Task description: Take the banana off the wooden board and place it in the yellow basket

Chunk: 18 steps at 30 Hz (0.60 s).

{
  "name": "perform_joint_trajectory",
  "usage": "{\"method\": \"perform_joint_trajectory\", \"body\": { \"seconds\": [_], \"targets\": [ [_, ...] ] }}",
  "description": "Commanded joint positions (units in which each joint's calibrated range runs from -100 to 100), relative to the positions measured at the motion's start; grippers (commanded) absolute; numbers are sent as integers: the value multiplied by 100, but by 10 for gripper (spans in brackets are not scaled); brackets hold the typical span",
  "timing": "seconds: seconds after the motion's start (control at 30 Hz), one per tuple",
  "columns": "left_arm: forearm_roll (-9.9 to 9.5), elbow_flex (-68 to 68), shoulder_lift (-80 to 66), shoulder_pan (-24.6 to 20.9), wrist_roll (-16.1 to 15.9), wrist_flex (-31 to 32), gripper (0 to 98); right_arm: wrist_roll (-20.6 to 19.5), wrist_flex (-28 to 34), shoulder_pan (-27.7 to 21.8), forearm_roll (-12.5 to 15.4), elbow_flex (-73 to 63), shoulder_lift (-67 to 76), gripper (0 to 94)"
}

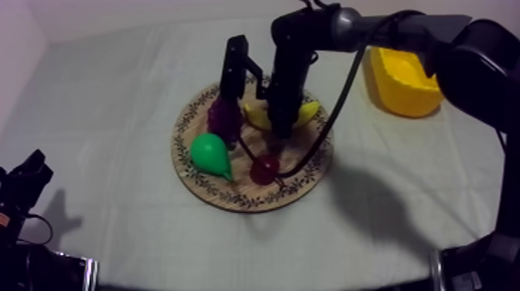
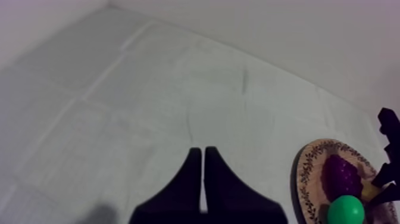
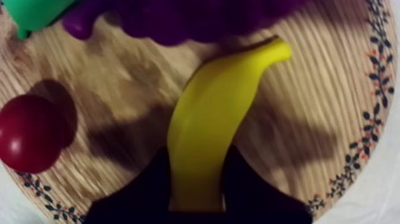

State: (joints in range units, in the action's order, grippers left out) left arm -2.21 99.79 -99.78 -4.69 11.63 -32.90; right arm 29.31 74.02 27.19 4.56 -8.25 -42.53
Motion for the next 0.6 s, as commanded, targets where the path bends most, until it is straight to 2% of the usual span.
{"method": "perform_joint_trajectory", "body": {
  "seconds": [0.0, 0.37, 0.57],
  "targets": [
    [3, -1, -5, 2, 1, 0, 1, 4, 48, -35, -7, -10, 108, 73],
    [3, -1, -5, 2, 1, 0, 1, 10, 175, -387, -19, 114, 1306, 63],
    [3, -1, -5, 2, 0, 0, 1, -144, 142, -670, -60, 141, 1855, 62]
  ]
}}
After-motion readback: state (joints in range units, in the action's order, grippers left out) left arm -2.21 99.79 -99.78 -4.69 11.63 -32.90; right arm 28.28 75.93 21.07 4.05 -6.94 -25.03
